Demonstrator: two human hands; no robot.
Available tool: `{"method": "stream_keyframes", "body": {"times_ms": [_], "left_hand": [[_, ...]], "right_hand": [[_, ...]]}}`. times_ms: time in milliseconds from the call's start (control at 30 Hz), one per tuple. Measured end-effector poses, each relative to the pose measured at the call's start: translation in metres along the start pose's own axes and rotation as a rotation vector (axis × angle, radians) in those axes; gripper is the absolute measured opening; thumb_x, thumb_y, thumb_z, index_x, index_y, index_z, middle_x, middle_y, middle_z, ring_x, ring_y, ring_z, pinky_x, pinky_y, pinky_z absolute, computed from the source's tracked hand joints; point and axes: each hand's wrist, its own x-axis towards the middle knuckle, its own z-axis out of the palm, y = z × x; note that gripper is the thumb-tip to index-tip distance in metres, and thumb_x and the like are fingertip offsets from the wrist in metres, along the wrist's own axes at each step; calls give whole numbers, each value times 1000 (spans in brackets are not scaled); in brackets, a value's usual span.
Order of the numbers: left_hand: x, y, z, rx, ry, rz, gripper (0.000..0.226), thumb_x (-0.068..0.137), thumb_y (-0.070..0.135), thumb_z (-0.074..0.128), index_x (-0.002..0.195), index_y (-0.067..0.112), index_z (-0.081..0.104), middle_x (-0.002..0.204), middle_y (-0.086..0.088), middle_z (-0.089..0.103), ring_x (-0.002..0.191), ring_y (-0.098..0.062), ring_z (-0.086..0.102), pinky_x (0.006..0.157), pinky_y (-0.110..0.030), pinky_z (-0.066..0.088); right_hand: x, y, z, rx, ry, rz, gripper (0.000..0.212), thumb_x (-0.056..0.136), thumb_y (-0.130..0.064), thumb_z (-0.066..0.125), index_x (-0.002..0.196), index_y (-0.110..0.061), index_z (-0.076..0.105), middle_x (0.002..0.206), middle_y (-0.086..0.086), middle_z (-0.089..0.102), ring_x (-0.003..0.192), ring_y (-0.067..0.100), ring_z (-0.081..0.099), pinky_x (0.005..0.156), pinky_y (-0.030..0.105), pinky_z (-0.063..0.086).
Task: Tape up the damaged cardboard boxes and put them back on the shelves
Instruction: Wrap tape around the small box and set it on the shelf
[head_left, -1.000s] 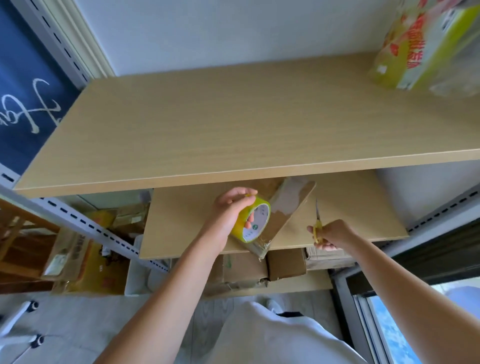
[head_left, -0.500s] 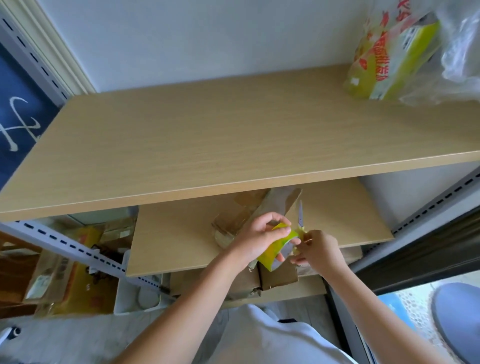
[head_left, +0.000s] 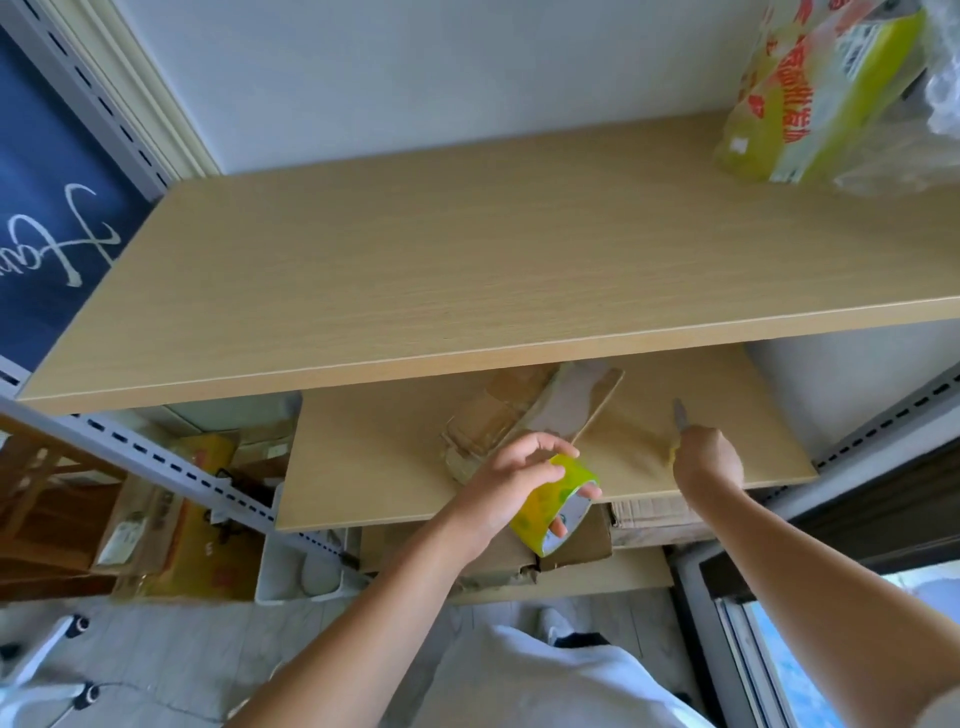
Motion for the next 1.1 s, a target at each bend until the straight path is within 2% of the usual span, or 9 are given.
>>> {"method": "stream_keyframes", "body": {"times_ms": [133,200,300,400,567,733,867,1000,1100], "left_hand": [[-8,0,-9,-19,41,5,17,100,1,43,112,6,54,84,-2,77,65,-12,69,51,-21,52],[-13,0,-16,-54,61,15,17,100,0,44,114,3,53,85,-6,76,62,-13,68,51,-23,52],[-21,1,-27,-1,104,31,18,100,2,47,116,4,54,85,1,76,62,-13,67,52,-23,53],[-29,1,-33,68,142,37,17,100,3,50,113,11,57,83,13,75,69,-3,70,55,-17,53],[-43,2,-41,211,218,-21,24,91,21,62,108,37,65,83,11,73,70,-12,70,58,-20,52],[-66,-7,-47,182,254,-6,41,87,36,63,125,48,54,98,4,74,75,-27,72,72,-46,58],[-92,-11,-49,212,278,76,34,95,42,58,124,58,52,99,7,74,71,-22,70,76,-46,58],[-109,-8,-48,168,558,80,33,102,29,54,135,26,54,78,4,74,58,-15,63,57,-27,53],[-128,1,-47,85,589,171,26,103,30,52,124,17,62,75,-5,70,57,-17,58,59,-32,50]], "right_hand": [[-3,-12,-6,-68,-58,-7,65,94,3,42,154,-14,26,106,18,67,71,26,63,56,33,51],[-14,-28,-16,-83,19,-70,36,97,-7,44,130,-8,58,116,20,66,63,22,60,52,30,48],[-50,-55,-25,172,190,-376,38,100,-38,44,88,-14,72,72,2,68,54,14,59,65,36,57],[-106,-80,-35,460,10,-648,38,90,-61,52,82,-31,73,66,-14,69,65,1,65,61,19,51],[-149,-106,-27,555,-107,-684,8,84,-23,77,77,-22,74,64,-16,69,66,-8,63,59,4,42],[-163,-124,-24,474,-39,-756,12,85,-11,71,74,-16,71,65,-11,66,64,1,63,54,7,41],[-180,-139,-19,410,39,-870,20,84,-2,68,71,-13,58,68,-5,59,60,11,53,54,18,39],[-208,-167,-32,403,141,-1096,19,86,-3,60,70,-10,53,72,-3,52,66,13,46,57,19,36],[-223,-191,-58,299,161,-1215,15,87,-3,63,75,-9,58,77,-2,54,74,17,50,59,30,46]]}}
